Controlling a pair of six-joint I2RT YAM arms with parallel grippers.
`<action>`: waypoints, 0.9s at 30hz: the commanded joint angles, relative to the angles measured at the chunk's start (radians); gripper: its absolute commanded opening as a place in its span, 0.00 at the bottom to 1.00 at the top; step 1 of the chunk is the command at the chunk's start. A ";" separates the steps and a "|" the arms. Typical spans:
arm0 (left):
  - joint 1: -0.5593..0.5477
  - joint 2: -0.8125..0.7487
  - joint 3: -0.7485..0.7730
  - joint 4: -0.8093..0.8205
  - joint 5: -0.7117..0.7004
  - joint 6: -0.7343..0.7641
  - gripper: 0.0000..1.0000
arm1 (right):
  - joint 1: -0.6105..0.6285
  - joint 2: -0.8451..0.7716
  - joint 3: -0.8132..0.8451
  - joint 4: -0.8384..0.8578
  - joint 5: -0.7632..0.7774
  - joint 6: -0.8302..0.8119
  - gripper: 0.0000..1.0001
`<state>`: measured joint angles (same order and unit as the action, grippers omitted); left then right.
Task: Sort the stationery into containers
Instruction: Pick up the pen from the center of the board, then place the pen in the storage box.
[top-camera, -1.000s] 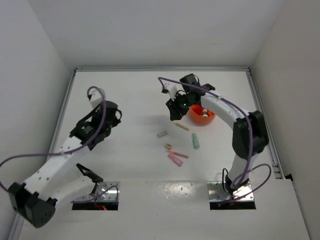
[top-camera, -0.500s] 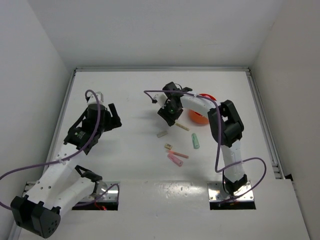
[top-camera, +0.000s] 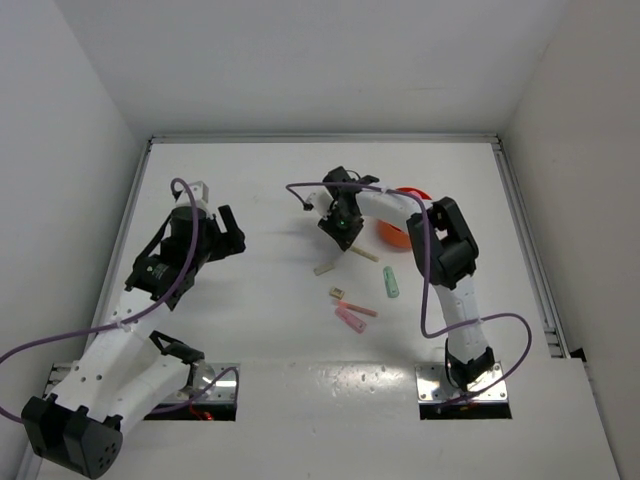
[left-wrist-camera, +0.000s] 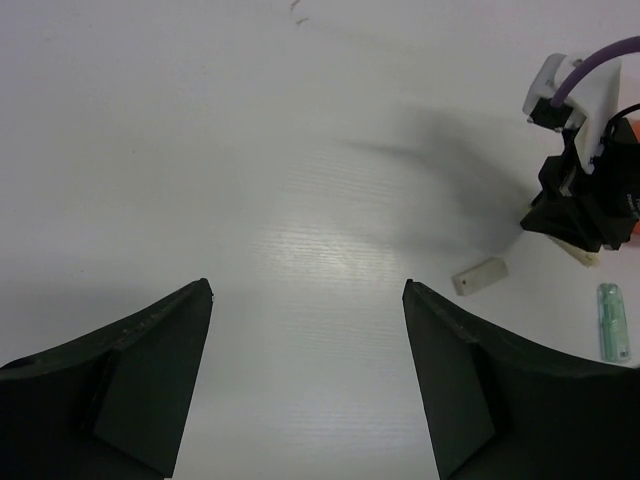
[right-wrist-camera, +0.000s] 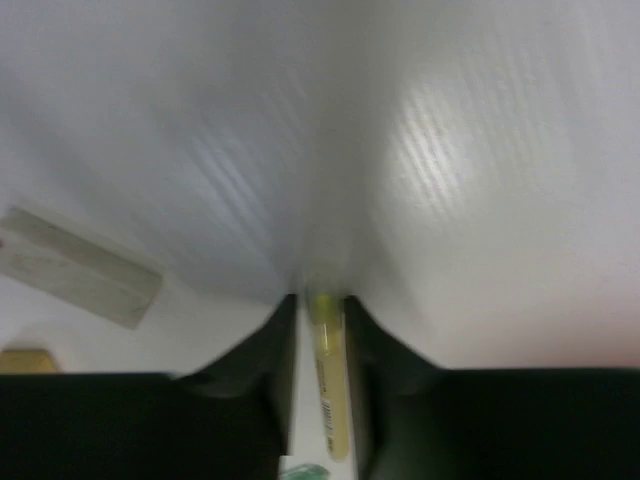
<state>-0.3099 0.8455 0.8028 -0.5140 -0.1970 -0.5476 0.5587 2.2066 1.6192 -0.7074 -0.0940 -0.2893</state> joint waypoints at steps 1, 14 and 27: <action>0.018 -0.014 0.003 0.031 0.011 0.017 0.83 | 0.001 0.025 0.036 -0.039 -0.064 -0.022 0.17; 0.018 -0.014 -0.007 0.040 0.040 0.017 0.83 | -0.017 -0.433 -0.301 0.498 0.049 0.124 0.00; 0.018 -0.005 -0.007 0.040 0.041 0.026 0.83 | -0.045 -0.745 -0.702 1.127 0.026 -0.014 0.00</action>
<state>-0.3019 0.8394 0.7952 -0.5068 -0.1638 -0.5335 0.5282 1.5234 0.9787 0.1535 -0.1154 -0.2207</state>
